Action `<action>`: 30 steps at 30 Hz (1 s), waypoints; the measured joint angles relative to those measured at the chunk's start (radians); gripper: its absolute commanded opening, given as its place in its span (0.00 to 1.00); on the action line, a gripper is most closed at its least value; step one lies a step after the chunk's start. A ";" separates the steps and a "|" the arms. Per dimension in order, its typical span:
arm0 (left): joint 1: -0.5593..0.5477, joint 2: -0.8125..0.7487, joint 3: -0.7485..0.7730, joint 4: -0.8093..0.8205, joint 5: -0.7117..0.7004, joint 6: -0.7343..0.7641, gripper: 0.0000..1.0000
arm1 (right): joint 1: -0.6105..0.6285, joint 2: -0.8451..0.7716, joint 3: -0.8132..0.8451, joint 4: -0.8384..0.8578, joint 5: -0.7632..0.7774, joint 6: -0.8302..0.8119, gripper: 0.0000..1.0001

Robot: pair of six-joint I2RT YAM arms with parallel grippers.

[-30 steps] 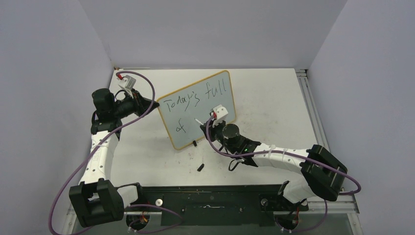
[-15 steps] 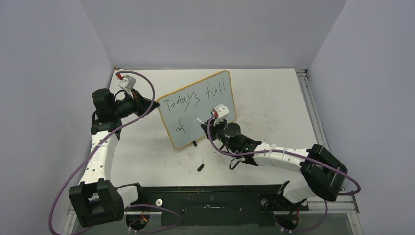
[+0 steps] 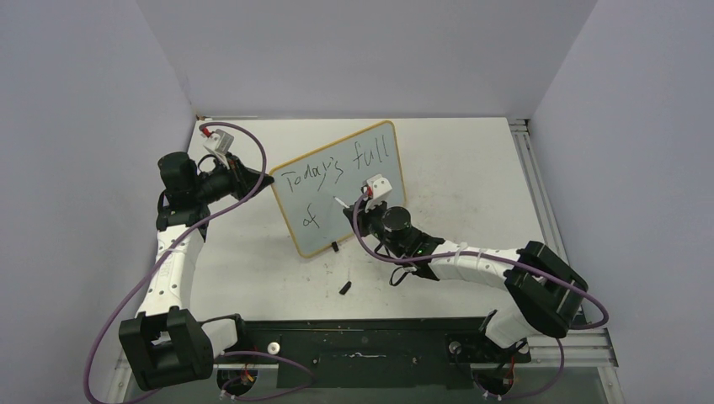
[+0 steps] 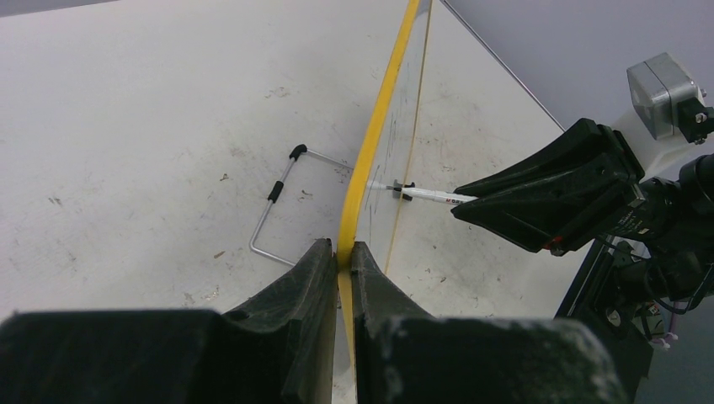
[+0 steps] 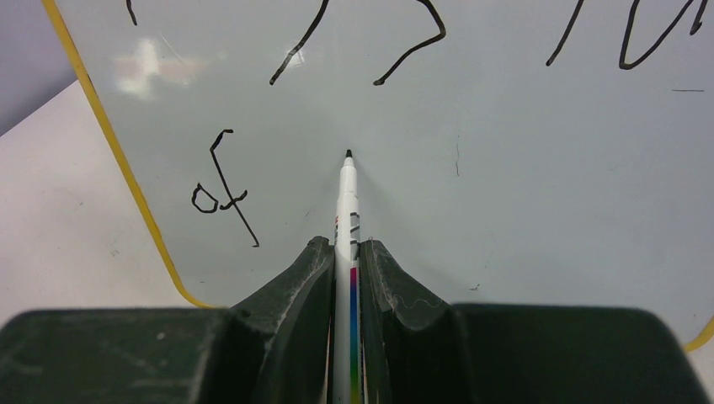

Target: Write a sentence on the whiteboard

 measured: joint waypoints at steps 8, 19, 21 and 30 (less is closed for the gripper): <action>0.000 0.000 0.000 0.000 0.000 0.000 0.00 | -0.003 0.000 0.000 0.003 -0.005 -0.003 0.05; 0.000 0.000 0.000 0.000 0.001 0.000 0.00 | 0.030 -0.007 -0.017 0.002 -0.009 0.000 0.05; 0.000 0.000 0.000 0.000 0.001 0.000 0.00 | 0.033 -0.007 -0.022 0.001 -0.010 0.001 0.05; 0.000 0.000 0.000 0.000 0.001 0.000 0.00 | 0.032 -0.001 -0.023 -0.015 -0.010 0.000 0.05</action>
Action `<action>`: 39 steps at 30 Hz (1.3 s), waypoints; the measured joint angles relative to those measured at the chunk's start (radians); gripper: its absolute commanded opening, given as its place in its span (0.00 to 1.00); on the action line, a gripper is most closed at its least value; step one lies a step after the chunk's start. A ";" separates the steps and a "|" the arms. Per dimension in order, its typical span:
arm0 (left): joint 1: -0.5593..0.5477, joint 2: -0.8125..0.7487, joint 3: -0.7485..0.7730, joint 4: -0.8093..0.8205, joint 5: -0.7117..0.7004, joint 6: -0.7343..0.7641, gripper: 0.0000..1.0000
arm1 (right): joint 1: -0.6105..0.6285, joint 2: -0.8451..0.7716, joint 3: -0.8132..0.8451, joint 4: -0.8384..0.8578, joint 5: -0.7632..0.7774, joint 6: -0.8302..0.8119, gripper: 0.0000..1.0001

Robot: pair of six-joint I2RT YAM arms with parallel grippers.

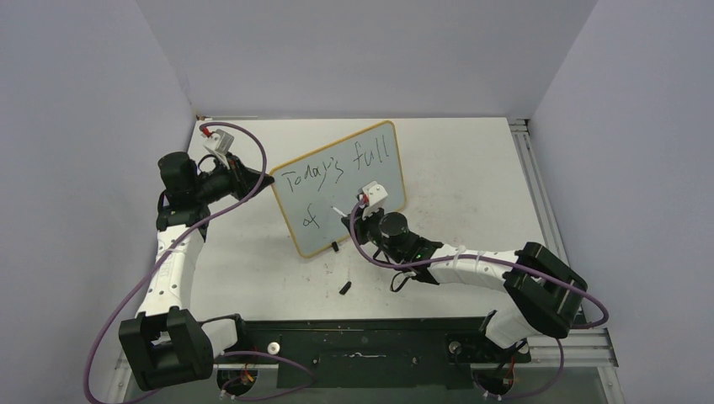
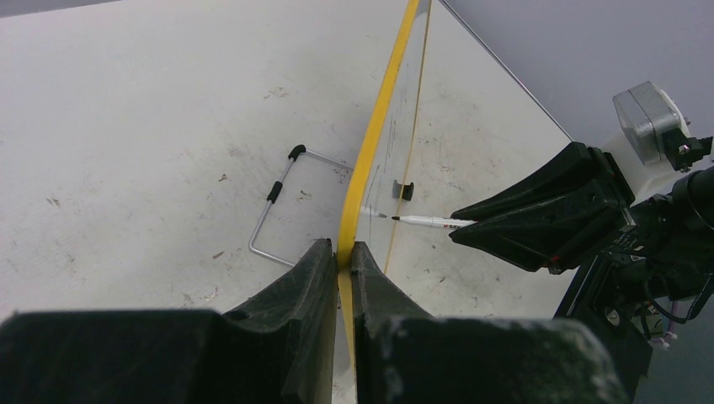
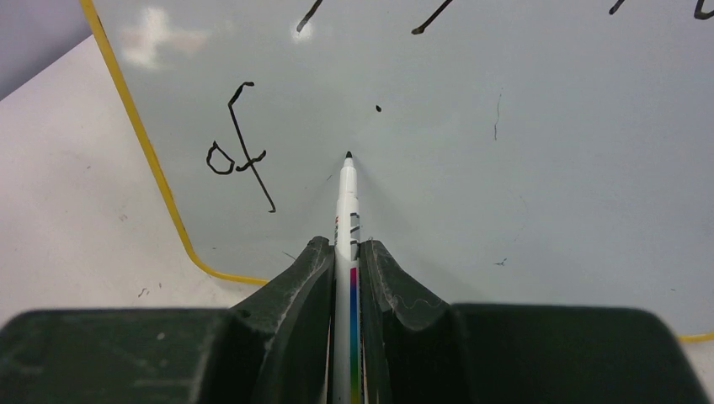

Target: Write a sentence on the whiteboard

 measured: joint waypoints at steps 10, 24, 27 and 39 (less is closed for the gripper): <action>0.000 0.000 0.000 0.000 0.000 0.000 0.00 | -0.011 0.003 0.001 -0.021 0.010 0.000 0.05; 0.000 0.000 0.000 0.000 -0.002 0.000 0.00 | -0.024 0.003 0.040 -0.036 0.019 -0.032 0.05; 0.000 0.000 0.000 0.000 -0.003 0.000 0.00 | -0.024 0.003 0.041 -0.037 0.019 -0.034 0.05; 0.000 0.000 0.000 0.000 -0.004 0.000 0.00 | -0.022 0.005 0.027 -0.033 0.019 -0.013 0.05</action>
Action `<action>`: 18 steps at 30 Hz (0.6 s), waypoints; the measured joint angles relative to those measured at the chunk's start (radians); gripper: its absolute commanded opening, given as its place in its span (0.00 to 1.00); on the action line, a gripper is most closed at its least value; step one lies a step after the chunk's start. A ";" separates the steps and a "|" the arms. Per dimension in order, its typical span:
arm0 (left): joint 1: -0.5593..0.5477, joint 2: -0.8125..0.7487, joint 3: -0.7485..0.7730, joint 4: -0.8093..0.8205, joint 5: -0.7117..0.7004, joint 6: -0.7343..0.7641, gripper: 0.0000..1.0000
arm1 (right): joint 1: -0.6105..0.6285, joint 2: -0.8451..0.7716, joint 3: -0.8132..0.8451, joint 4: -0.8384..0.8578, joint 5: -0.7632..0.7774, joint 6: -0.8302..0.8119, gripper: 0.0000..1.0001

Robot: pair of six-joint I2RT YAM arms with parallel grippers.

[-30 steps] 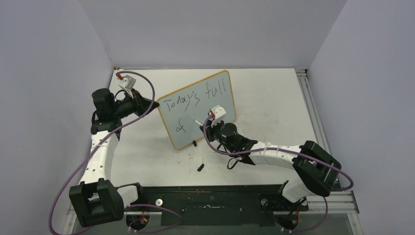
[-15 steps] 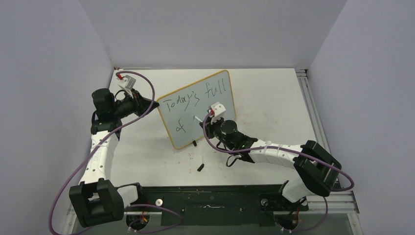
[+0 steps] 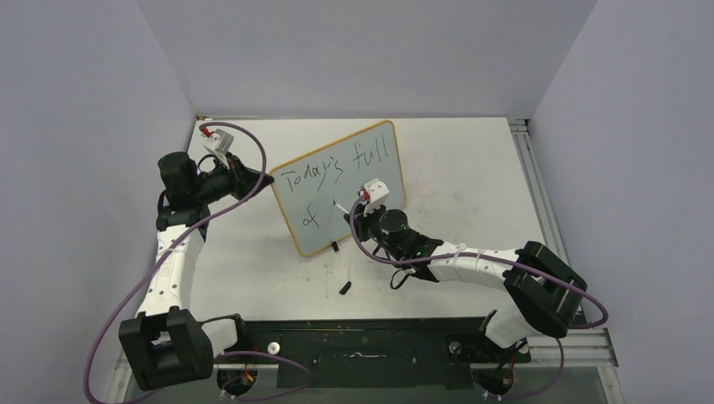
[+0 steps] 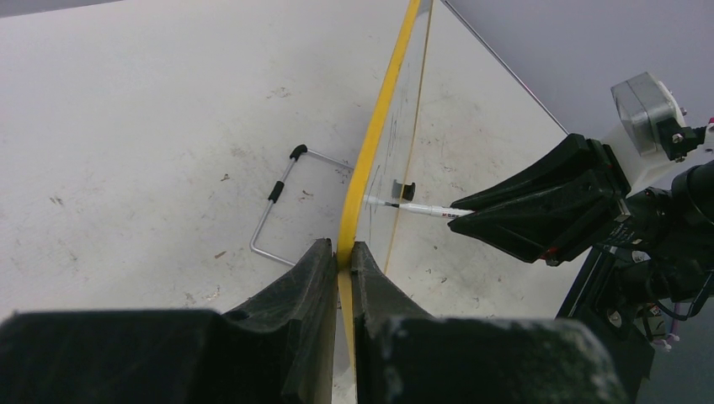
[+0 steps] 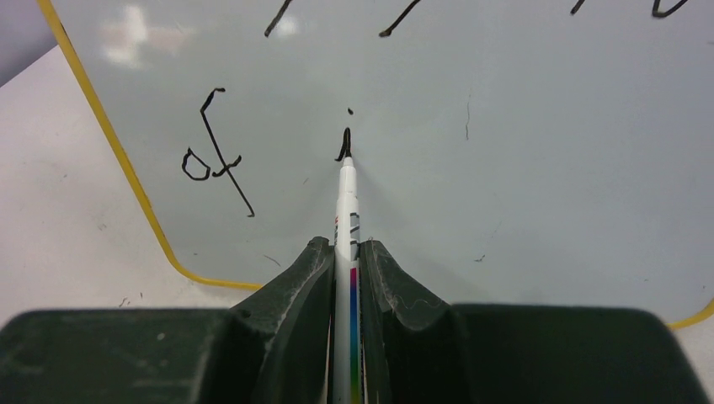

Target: Write a sentence on the whiteboard

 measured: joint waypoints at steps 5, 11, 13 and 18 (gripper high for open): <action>0.000 0.000 0.000 0.000 -0.002 0.000 0.00 | 0.024 0.018 -0.041 0.005 0.008 0.030 0.05; 0.001 0.000 0.000 0.000 -0.004 0.000 0.00 | 0.067 0.069 -0.068 -0.003 0.011 0.057 0.05; 0.001 0.000 0.000 0.000 -0.004 0.000 0.00 | 0.079 0.076 -0.068 -0.005 0.012 0.063 0.05; 0.001 0.000 0.000 0.000 -0.003 0.000 0.00 | 0.098 0.068 -0.068 -0.014 0.018 0.071 0.05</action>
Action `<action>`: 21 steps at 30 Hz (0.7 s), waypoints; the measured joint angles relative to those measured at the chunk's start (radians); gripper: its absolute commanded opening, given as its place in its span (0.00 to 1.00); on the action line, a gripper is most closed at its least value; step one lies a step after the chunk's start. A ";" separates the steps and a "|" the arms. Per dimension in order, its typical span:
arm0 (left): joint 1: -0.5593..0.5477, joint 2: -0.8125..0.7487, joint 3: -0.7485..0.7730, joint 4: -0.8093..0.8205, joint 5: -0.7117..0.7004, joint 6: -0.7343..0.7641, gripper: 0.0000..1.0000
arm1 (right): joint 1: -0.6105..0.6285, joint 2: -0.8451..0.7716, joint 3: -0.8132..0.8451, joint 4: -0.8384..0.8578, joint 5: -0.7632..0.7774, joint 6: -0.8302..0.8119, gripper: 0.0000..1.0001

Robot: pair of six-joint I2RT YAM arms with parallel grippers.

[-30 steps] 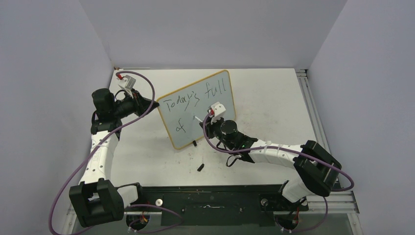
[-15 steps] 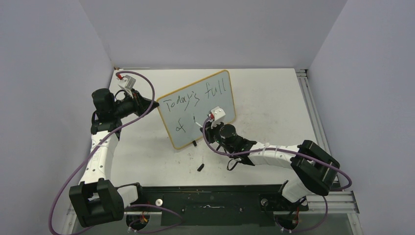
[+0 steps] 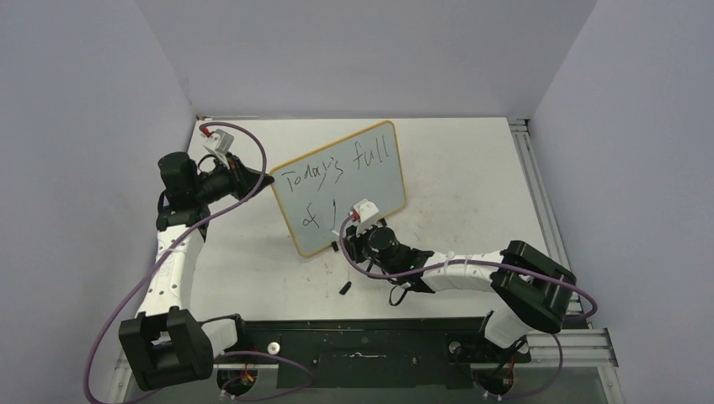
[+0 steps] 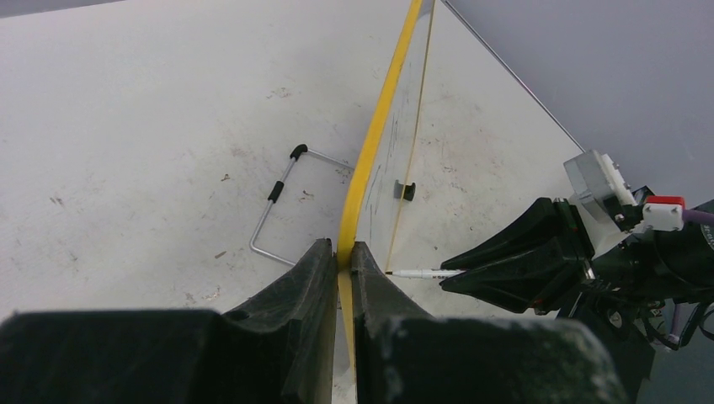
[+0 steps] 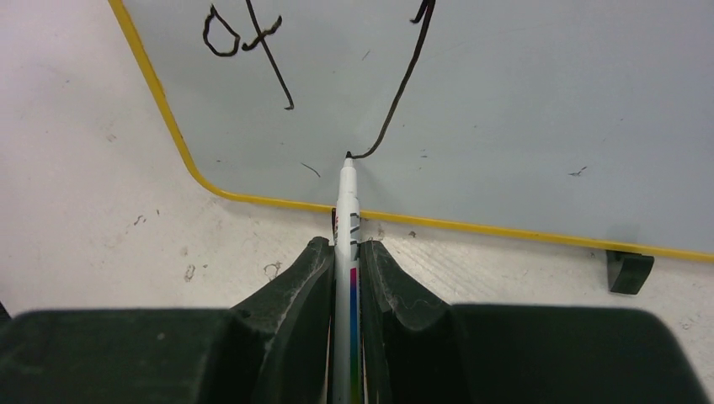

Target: Write a sentence on the whiteboard

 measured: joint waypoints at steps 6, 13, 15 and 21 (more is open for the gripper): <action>0.000 0.000 0.000 0.000 0.002 -0.001 0.00 | -0.001 -0.135 0.000 -0.017 0.018 0.005 0.05; 0.000 0.000 0.000 0.000 0.005 -0.001 0.00 | -0.084 -0.206 0.000 -0.011 0.018 0.002 0.05; 0.000 0.000 0.000 0.000 0.005 -0.001 0.00 | -0.108 -0.199 0.000 -0.014 0.019 -0.002 0.05; 0.000 0.000 0.000 0.000 0.005 0.000 0.00 | -0.121 -0.171 0.000 -0.010 0.011 -0.015 0.05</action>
